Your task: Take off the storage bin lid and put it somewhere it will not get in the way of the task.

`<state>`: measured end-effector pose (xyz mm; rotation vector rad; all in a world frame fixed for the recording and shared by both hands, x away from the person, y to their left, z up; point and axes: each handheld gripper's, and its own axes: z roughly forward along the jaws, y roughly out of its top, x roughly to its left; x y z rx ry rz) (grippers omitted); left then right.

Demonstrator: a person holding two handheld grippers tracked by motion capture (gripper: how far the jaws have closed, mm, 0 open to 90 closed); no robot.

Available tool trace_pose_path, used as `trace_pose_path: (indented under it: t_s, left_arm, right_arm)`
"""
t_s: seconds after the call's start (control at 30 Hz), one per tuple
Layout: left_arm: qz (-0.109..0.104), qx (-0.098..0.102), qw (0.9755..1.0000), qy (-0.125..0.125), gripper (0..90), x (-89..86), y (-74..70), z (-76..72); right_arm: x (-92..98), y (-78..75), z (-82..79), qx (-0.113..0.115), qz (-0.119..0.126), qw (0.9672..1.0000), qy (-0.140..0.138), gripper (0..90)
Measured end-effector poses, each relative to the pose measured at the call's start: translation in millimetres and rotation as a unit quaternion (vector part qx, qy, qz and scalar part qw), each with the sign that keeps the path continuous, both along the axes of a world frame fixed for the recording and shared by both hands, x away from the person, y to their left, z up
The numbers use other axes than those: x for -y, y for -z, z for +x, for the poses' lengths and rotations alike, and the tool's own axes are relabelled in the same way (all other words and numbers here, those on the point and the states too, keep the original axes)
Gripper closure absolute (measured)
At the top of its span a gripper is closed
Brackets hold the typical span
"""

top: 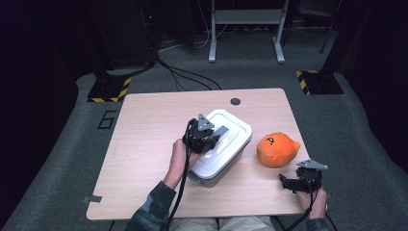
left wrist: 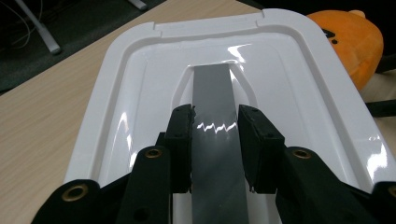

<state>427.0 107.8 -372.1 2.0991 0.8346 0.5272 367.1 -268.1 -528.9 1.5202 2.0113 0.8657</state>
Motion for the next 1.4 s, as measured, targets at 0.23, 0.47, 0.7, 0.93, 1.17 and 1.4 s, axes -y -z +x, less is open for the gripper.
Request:
trace_pose_path:
  t_s: [0.23, 0.47, 0.7, 0.93, 1.17, 1.4]
  left_arm:
    - [0.000, 0.009, 0.9999, -0.009, 66.1, -10.3, -7.9, -0.3]
    - [-0.010, 0.011, 0.9996, -0.023, 66.1, -20.9, -10.8, 0.3]
    - [-0.012, 0.013, 0.9993, -0.033, 66.1, -32.4, -12.6, 1.3]
    - [-0.013, 0.016, 0.9988, -0.044, 66.1, -43.7, -15.5, 1.6]
    - [-0.011, 0.017, 0.9984, -0.053, 66.1, -51.0, -16.9, 1.6]
    - [-0.018, 0.020, 0.9975, -0.065, 66.1, -62.4, -18.1, 1.7]
  right_arm:
    - [-0.1, 0.0, 0.0, 0.000, 0.000, 1.0000, 0.000, 2.8]
    - [-0.2, 0.0, -0.2, 0.000, 0.000, 1.0000, 0.000, 3.0]
    - [0.0, 0.0, 0.0, 0.000, 0.000, 1.0000, 0.000, 2.8]
    - [-0.1, 0.1, 0.2, 0.000, 0.000, 1.0000, 0.000, 2.6]
    - [-0.2, 0.1, 0.2, 0.000, 0.000, 1.0000, 0.000, 2.6]
    - [-0.2, 0.1, 0.2, 0.000, 0.000, 1.0000, 0.000, 2.6]
